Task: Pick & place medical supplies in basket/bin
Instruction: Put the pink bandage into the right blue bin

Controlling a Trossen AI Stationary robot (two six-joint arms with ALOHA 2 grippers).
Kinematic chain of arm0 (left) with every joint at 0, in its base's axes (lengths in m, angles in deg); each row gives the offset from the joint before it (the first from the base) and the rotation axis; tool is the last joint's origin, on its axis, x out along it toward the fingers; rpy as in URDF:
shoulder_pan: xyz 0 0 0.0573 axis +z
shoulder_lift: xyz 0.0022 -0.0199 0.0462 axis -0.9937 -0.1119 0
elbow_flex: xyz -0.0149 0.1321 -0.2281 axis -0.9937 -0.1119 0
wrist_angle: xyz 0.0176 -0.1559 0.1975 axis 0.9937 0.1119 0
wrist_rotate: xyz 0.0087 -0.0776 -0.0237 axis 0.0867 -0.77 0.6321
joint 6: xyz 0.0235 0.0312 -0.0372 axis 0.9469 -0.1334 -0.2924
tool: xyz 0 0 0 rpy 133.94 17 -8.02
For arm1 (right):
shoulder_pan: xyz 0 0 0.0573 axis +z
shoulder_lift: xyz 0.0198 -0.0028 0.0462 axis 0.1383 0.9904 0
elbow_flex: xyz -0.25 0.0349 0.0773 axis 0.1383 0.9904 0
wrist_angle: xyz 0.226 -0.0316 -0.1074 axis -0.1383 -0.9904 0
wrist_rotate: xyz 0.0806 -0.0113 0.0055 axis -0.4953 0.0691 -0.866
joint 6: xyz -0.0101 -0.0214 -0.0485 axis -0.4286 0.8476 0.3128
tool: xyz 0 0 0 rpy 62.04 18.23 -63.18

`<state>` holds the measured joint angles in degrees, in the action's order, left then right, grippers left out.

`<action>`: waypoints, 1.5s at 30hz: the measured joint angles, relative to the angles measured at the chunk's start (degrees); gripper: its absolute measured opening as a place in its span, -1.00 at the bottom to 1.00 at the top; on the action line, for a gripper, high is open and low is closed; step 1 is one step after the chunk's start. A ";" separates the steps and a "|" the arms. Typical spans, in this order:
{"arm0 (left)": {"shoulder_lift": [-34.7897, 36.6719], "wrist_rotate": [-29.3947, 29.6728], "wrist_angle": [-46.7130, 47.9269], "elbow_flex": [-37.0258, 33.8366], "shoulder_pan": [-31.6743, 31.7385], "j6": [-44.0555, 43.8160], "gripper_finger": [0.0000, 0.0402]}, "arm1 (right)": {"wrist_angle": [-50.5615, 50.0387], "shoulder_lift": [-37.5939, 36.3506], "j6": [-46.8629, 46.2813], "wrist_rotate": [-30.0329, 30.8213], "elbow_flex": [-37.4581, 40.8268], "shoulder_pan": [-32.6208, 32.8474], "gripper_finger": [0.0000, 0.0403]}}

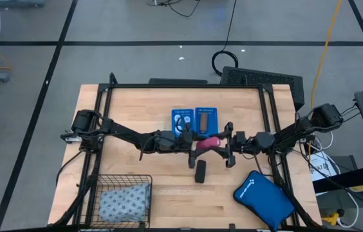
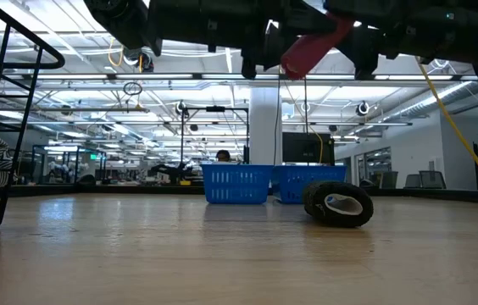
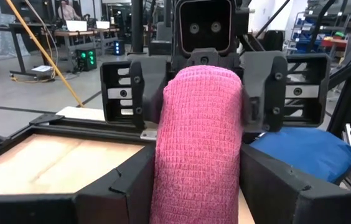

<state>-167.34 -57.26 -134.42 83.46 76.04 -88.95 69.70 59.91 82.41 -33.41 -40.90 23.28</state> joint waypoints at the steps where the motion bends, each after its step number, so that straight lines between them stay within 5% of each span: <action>1: 0.00 -0.02 0.41 0.00 0.00 0.00 0.05 | -0.52 0.00 -0.43 0.02 0.00 0.01 -0.01; 16: 0.04 -0.24 1.61 0.18 -0.13 -0.78 0.05 | -7.24 -7.37 -1.90 0.15 0.30 0.77 -0.62; 26: 0.15 -0.14 2.25 0.16 -0.91 -0.59 0.05 | -10.24 -20.49 -2.90 0.28 5.80 2.78 -0.63; 35: -0.04 -0.98 2.82 -0.04 -0.33 -4.70 0.05 | -30.18 -27.37 -15.40 -0.96 5.45 2.62 -0.63; 40: -0.04 -8.63 8.66 0.54 1.57 -16.03 0.06 | -43.91 -27.09 -17.68 -3.10 0.53 1.23 -0.63; 45: -0.40 -9.36 19.37 4.67 1.52 -16.36 0.18 | -44.38 -23.66 -16.54 -3.15 -1.40 0.74 -0.63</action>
<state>-167.74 -66.62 -115.04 88.13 77.57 -105.31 25.32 36.25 65.88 -36.56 -42.31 24.02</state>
